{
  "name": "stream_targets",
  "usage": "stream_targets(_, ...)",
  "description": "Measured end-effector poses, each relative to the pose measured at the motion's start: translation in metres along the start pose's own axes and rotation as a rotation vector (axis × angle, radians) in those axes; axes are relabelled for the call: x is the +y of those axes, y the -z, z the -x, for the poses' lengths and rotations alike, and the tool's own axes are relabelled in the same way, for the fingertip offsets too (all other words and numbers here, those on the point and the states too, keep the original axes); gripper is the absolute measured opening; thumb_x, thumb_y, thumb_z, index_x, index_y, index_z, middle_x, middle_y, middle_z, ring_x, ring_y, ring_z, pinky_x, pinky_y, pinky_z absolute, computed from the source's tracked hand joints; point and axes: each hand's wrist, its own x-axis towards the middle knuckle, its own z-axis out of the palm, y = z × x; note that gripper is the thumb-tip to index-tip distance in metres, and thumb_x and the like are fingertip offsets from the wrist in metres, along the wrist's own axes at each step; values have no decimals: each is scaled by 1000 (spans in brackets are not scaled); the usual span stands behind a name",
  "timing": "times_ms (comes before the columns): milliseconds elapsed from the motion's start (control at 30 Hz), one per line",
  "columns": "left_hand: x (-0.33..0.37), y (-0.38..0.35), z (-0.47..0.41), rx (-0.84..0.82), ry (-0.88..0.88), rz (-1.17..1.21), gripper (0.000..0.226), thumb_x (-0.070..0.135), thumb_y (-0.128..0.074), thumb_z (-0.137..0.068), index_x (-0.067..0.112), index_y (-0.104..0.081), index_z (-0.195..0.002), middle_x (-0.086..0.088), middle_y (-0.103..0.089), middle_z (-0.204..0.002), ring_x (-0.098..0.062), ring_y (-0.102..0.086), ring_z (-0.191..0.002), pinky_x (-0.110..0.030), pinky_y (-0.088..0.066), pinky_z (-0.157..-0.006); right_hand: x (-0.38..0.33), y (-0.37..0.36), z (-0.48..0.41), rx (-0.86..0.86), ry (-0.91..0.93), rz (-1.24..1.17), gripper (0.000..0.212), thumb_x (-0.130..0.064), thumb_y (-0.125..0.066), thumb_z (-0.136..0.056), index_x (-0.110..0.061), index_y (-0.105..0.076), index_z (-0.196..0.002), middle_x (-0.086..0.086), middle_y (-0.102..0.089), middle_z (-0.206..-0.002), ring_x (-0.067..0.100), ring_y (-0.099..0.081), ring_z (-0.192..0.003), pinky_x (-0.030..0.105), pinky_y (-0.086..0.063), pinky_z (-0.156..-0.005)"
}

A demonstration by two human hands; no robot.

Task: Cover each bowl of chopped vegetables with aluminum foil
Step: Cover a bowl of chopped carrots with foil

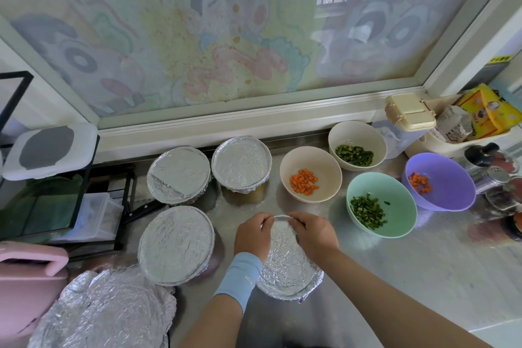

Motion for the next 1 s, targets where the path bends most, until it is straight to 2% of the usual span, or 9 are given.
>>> stream_targets(100,2,0,-5,-4,-38,-106,20,25,-52,-97,24,-72,-101,6,-72,-96,-16,-64,-92,-25,-47,-80,-3,-1,-3,22,31,8,22,-39,-57,-95,-37,-71,-113,-20,-69,-101,4,-61,-94,18,-43,-79)
stream_targets(133,3,0,-6,-9,-67,-115,23,22,-52,-97,23,-73,-107,7,-72,-103,-15,-63,-99,-23,-46,-85,-4,-2,-4,25,42,-6,22,-39,-59,-95,-36,-71,-113,-19,-70,-106,4,-62,-98,18,-44,-82)
stream_targets(200,6,0,-6,-46,-112,-72,28,17,-51,-97,23,-72,-114,9,-71,-112,-10,-62,-106,-21,-46,-94,-5,-3,-4,17,43,-43,20,-36,-60,-95,-37,-73,-110,-17,-73,-100,4,-64,-93,19,-47,-81)
stream_targets(233,6,-1,-5,-58,-124,-45,27,18,-52,-96,25,-72,-113,11,-71,-110,-8,-63,-103,-23,-48,-94,-5,-3,-5,17,39,-54,18,-35,-60,-95,-38,-73,-107,-17,-73,-95,3,-64,-88,20,-49,-78)
stream_targets(400,3,-5,-5,-45,-111,3,18,33,-59,-95,26,-75,-101,11,-74,-94,-6,-65,-88,-31,-53,-83,-3,-3,-6,14,19,-66,16,-38,-61,-94,-36,-74,-103,-17,-73,-89,0,-62,-81,13,-44,-69)
stream_targets(533,4,-6,-8,-45,-64,8,18,40,-62,-91,29,-75,-96,13,-73,-88,-4,-66,-82,-31,-55,-78,-2,-5,-6,8,13,-61,18,-40,-58,-95,-37,-73,-105,-18,-72,-89,3,-62,-82,20,-48,-73)
stream_targets(733,7,-6,-3,-1,-32,-76,17,41,-59,-94,31,-72,-94,13,-72,-88,-8,-64,-81,-28,-51,-74,-3,-1,-10,-58,49,-11,17,-42,-56,-95,-40,-71,-103,-19,-68,-81,3,-61,-78,26,-50,-72)
stream_targets(867,3,-6,4,66,37,-37,13,37,-59,-94,31,-70,-91,16,-71,-87,-7,-62,-82,-25,-49,-73,-1,0,-12,-69,42,-13,21,-41,-58,-95,-35,-70,-111,-18,-65,-75,4,-59,-73,25,-50,-74)
stream_targets(1000,2,-4,0,-13,46,-47,10,30,-55,-94,28,-63,-87,14,-68,-83,-10,-62,-81,-31,-52,-75,4,2,-8,-36,28,-27,17,-41,-58,-94,-36,-72,-103,-16,-64,-65,2,-60,-67,23,-48,-66)
